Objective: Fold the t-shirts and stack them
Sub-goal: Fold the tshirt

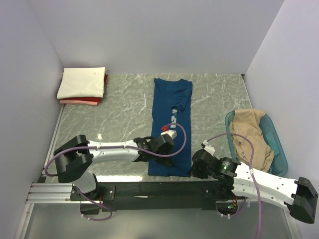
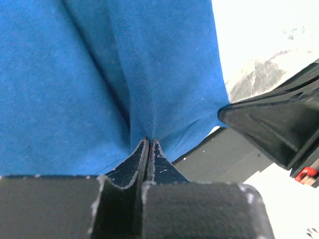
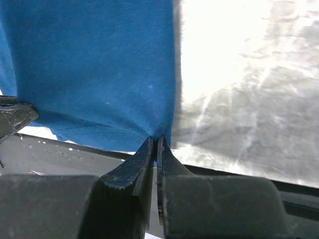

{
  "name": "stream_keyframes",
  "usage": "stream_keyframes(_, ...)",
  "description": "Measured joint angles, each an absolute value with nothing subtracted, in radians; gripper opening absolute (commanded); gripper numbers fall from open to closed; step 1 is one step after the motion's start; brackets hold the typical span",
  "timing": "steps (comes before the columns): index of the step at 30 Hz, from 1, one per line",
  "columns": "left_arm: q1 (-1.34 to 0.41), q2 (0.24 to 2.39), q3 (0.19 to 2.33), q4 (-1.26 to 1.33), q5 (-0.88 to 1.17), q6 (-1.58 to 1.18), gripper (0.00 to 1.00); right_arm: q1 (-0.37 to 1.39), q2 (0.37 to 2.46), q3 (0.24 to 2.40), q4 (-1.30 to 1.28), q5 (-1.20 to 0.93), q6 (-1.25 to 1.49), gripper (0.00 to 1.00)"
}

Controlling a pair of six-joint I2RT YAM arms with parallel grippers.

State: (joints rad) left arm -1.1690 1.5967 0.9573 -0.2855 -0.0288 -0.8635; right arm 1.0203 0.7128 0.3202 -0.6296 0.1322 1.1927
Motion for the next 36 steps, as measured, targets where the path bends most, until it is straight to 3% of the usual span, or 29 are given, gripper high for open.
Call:
stream_keyframes(8,-1.139,1.566,0.871,-0.185,0.064,-0.916,0.01,1.02,0.65,0.322,-0.701,0.144,1.209,0.1)
stream_keyframes(17,-1.135,1.578,0.812,-0.098,0.139,-0.947,0.01,1.02,0.649,0.326,-0.735,0.144,1.206,0.37)
stream_keyframes(36,-1.073,1.581,0.803,0.063,0.351,-0.986,0.03,1.011,0.609,0.477,-0.867,0.233,1.162,0.39)
